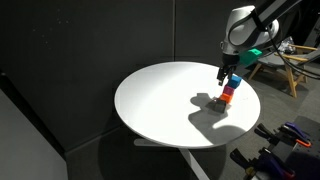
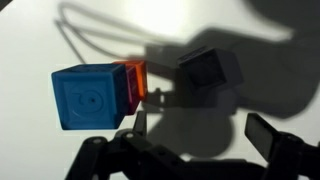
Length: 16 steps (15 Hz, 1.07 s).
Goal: Put the grey building block on the table
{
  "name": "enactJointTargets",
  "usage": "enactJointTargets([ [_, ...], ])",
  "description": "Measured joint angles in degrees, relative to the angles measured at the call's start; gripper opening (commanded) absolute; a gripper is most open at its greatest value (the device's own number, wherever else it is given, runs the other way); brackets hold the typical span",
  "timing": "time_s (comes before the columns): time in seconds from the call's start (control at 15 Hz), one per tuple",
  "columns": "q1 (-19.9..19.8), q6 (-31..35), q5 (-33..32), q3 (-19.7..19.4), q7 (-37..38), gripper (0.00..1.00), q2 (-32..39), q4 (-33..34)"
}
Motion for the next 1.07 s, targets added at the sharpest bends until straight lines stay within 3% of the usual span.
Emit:
enactJointTargets([
  [0.6, -0.1, -8.4, -0.1, -1.9, 9.2, 1.0, -7.8, -1.9],
  [1.07, -0.8, -11.9, -0.1, -2.3, 9.4, 1.0, -14.4, -4.9],
])
